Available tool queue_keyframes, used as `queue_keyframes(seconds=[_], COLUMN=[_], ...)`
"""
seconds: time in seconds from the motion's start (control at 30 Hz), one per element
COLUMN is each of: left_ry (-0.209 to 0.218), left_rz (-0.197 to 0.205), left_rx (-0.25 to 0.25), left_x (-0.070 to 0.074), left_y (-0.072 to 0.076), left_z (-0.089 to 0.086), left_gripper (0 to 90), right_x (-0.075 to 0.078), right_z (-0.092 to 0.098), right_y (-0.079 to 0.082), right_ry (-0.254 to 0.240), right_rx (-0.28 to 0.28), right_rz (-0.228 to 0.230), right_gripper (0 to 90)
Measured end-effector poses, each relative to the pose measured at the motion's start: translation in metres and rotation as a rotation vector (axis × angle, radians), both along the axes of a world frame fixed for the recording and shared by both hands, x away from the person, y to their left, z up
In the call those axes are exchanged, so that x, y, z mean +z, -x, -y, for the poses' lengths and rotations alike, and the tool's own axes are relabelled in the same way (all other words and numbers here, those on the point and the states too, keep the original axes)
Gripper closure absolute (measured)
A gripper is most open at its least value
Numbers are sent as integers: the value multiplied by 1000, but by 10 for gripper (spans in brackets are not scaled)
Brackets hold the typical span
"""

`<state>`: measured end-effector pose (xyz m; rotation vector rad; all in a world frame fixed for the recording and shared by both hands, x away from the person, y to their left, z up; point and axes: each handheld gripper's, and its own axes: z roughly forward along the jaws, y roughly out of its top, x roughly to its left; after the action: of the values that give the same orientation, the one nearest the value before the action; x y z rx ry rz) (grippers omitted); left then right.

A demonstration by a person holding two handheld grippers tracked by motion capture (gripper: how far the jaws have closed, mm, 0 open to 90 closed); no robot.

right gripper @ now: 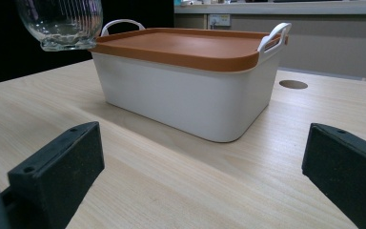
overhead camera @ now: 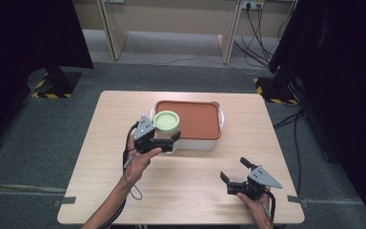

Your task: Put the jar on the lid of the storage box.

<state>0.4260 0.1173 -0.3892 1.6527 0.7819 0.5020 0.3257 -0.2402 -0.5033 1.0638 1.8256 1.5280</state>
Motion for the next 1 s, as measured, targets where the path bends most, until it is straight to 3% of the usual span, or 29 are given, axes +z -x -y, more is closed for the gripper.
queue_keyframes(seconds=[1.0], left_ry=[-10], left_rz=[8], left_rx=[51], left_x=[14], left_y=[-30], left_z=[10], left_gripper=[112], right_x=[0], right_z=[0], right_y=[0], right_ry=[-1], right_rx=[3], right_rz=[-1], right_gripper=[6])
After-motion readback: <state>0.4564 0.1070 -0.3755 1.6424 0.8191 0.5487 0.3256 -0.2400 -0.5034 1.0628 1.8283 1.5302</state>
